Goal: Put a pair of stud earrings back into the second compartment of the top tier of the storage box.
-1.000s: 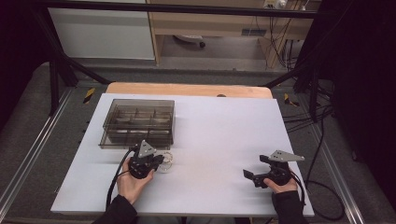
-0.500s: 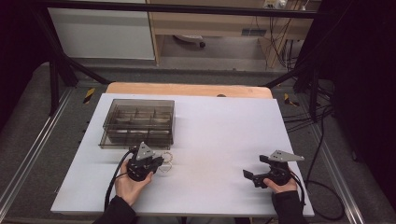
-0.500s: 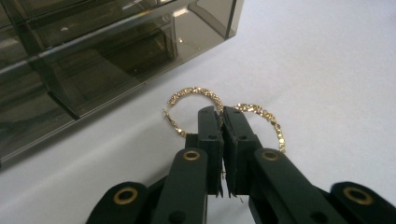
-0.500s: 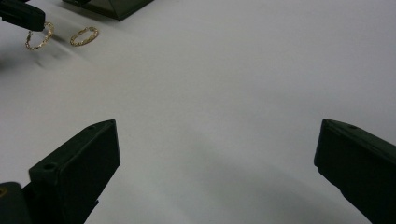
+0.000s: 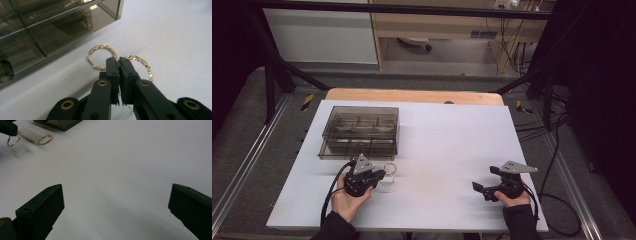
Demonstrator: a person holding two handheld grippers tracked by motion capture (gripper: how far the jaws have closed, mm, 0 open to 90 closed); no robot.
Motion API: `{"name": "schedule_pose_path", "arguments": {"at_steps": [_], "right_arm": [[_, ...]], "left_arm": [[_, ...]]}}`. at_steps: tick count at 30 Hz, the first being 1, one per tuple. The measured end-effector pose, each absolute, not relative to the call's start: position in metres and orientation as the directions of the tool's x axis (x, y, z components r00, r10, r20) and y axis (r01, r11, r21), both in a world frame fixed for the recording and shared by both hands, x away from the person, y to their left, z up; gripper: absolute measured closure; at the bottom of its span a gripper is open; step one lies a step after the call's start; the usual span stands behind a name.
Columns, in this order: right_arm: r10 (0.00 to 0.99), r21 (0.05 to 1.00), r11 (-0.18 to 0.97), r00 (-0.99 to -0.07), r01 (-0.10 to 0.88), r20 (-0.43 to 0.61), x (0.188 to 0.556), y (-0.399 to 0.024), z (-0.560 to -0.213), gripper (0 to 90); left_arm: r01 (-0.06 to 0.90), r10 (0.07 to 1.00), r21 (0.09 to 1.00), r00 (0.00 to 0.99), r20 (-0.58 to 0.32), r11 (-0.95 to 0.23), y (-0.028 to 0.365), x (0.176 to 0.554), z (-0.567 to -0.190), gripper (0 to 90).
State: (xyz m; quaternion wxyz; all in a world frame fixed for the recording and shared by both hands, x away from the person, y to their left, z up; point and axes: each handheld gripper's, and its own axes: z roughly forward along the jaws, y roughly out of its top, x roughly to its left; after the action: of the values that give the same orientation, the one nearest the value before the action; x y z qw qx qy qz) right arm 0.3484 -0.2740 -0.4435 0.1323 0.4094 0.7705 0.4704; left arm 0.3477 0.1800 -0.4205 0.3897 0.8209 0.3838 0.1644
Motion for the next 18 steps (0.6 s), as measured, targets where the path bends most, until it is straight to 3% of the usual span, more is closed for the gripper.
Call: {"name": "schedule_pose_path", "arguments": {"at_steps": [18], "right_arm": [[0.756, 0.833, 0.223, -0.63, 0.507, 0.18, 0.3486, -0.2743, -0.4437, 0.9]], "left_arm": [[0.501, 0.752, 0.774, 0.657, -0.049, -0.387, 0.1892, 0.3425, -0.4128, 86.3]]}}
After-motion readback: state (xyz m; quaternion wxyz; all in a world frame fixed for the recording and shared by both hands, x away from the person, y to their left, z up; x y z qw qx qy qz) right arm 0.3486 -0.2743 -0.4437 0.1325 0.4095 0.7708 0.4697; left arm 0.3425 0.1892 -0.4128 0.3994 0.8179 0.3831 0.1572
